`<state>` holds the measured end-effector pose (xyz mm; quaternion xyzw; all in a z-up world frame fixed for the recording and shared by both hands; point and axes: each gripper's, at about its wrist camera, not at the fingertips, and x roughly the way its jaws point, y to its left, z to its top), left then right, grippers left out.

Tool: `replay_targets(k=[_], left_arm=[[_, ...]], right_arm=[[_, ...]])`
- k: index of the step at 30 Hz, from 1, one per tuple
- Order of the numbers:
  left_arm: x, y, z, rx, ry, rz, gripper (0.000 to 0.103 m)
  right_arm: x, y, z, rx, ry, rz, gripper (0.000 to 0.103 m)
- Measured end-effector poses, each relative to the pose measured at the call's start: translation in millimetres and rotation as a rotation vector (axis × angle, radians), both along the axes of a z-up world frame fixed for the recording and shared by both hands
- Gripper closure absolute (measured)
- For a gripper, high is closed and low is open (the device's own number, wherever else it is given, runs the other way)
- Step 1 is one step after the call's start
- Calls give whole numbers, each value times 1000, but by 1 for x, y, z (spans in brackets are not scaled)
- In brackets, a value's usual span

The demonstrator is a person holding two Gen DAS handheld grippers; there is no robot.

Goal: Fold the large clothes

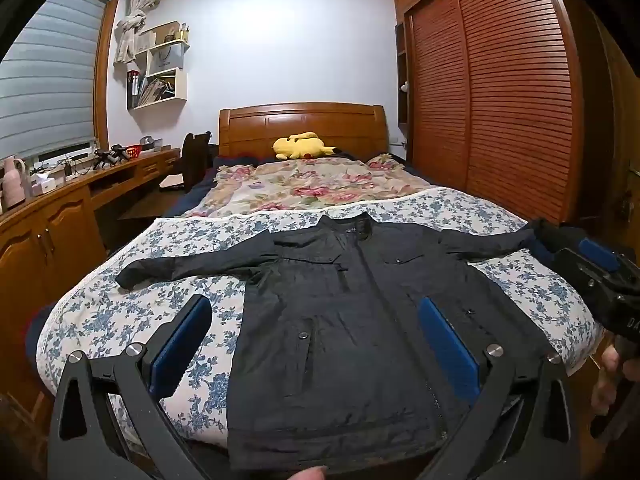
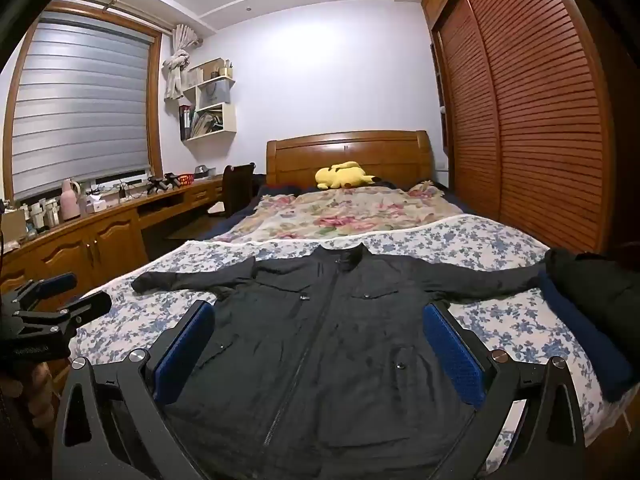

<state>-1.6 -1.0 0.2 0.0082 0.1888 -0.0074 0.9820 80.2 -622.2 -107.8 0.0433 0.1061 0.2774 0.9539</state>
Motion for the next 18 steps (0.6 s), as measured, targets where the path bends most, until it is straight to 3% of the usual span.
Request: replay_targets(k=[3, 18], left_arm=[[3, 2, 0, -11, 34, 16, 0], [2, 4, -1, -21, 11, 25, 0]], right_arm=[[0, 0, 0, -7, -1, 0, 0], [2, 1, 0, -10, -1, 4, 0]])
